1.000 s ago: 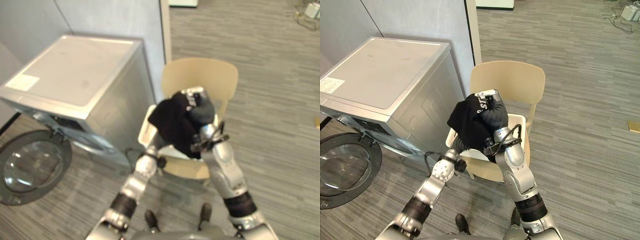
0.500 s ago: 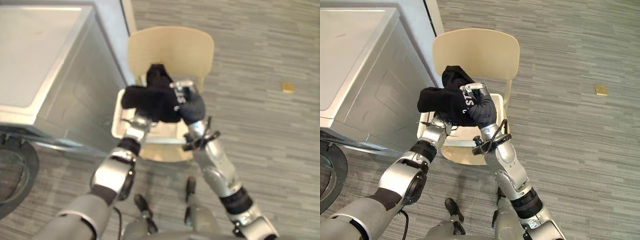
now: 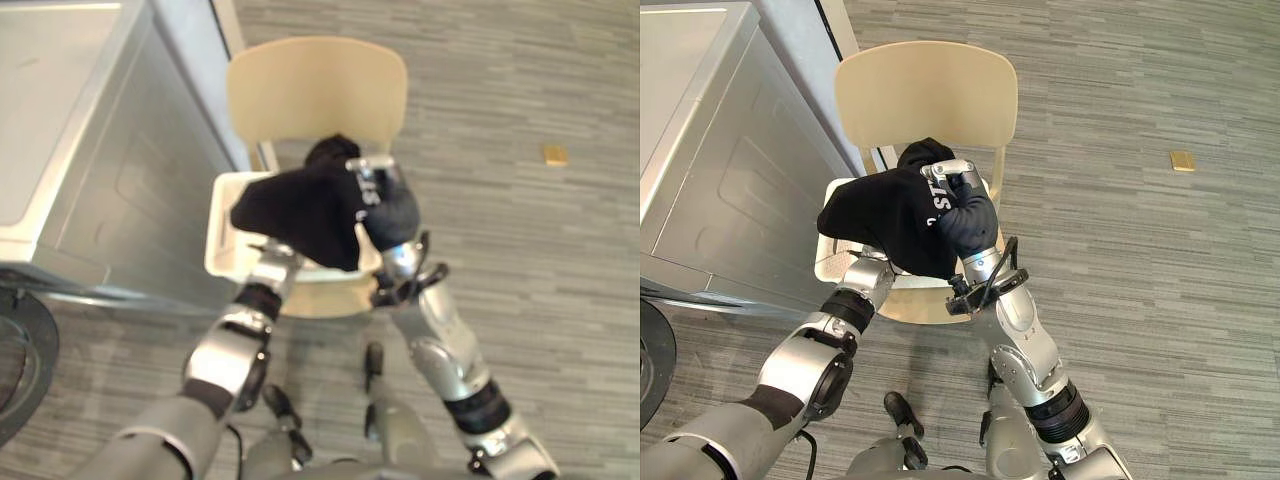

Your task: Pick up the laundry basket with both hands and put the clothes into the washing machine.

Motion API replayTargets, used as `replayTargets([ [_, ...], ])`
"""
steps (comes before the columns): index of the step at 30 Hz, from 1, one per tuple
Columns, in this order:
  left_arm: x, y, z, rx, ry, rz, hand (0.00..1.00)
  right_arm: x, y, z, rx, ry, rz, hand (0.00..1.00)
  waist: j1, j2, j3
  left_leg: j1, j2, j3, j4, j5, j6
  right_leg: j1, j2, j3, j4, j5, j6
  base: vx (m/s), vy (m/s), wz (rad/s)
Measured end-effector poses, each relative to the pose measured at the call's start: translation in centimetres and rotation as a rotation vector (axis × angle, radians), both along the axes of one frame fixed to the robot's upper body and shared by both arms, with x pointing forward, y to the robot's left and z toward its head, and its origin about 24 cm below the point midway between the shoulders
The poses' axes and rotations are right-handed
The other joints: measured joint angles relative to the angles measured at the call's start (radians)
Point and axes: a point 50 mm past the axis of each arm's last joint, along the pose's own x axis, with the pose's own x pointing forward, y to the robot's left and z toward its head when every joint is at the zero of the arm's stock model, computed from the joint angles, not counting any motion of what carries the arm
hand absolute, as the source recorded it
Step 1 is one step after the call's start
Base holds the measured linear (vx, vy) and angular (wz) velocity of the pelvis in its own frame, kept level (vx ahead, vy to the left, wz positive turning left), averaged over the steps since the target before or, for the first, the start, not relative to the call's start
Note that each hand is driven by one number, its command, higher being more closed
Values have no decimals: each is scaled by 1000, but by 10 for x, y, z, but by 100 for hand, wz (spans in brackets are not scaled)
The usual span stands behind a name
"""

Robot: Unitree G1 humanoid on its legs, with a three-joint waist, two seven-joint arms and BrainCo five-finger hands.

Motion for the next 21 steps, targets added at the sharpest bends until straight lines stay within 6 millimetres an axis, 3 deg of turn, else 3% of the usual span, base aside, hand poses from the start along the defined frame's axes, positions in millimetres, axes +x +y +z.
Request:
replayTargets([
  [6,-9,7,-8,17,-19,63,100,-1,-5,-11,1,46,-22,0,1,0,0,2,0,-2,0,0,0,3,-1,-1,0,0,0,23,0,0],
  [12,-19,13,0,-52,-104,104,100,-2,-18,-30,3,123,-85,0,1,0,0,13,3,-7,0,0,1,21,8,-13,0,0,3,12,-1,3],
  [18,-43,31,22,-181,-288,158,100,0,-48,-58,-35,223,-248,0,5,3,-3,36,11,-12,0,0,0,48,11,-23,0,-7,12,21,-1,3],
  [21,-58,41,27,-235,-353,198,100,0,-66,-70,-44,271,-337,0,25,12,-22,49,13,-7,0,-1,-1,59,13,-25,0,-8,13,36,-4,-3],
])
